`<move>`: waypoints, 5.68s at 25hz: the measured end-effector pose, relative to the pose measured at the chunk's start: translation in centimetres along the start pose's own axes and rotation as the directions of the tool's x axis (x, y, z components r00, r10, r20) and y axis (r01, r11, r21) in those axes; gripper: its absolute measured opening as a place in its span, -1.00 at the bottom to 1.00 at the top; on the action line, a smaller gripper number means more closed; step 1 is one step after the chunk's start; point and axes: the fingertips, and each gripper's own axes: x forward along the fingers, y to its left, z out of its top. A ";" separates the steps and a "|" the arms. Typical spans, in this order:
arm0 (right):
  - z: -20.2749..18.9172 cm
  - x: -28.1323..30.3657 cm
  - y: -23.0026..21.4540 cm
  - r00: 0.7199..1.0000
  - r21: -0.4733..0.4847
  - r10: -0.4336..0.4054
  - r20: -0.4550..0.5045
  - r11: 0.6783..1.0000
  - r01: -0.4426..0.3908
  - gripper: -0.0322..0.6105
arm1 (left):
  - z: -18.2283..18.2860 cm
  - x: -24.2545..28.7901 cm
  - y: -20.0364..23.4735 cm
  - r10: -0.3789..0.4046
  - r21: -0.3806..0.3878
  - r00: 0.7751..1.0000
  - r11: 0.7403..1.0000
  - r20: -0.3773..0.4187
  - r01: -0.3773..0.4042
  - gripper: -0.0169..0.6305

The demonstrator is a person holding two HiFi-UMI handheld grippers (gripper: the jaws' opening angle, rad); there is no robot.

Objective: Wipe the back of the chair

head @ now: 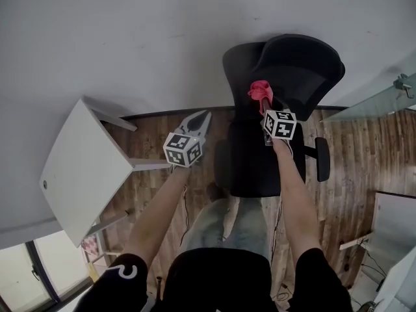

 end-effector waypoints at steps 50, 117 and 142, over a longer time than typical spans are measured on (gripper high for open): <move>-4.9 6.9 -7.2 0.999 -0.045 0.049 -0.021 0.998 -0.050 -0.68 | -4.3 9.9 -1.4 -0.012 -0.030 0.995 0.999 0.103 0.015 -0.87; -11.6 9.0 4.9 0.981 0.005 0.173 -0.083 0.985 -0.173 -0.68 | -9.3 3.0 3.8 0.013 -0.033 1.000 0.999 0.017 -0.013 -0.87; -11.8 6.2 -10.5 0.996 0.072 -0.025 -0.088 0.997 0.032 -0.68 | -10.1 8.8 -3.4 -0.020 -0.006 0.999 1.000 -0.038 0.020 -0.87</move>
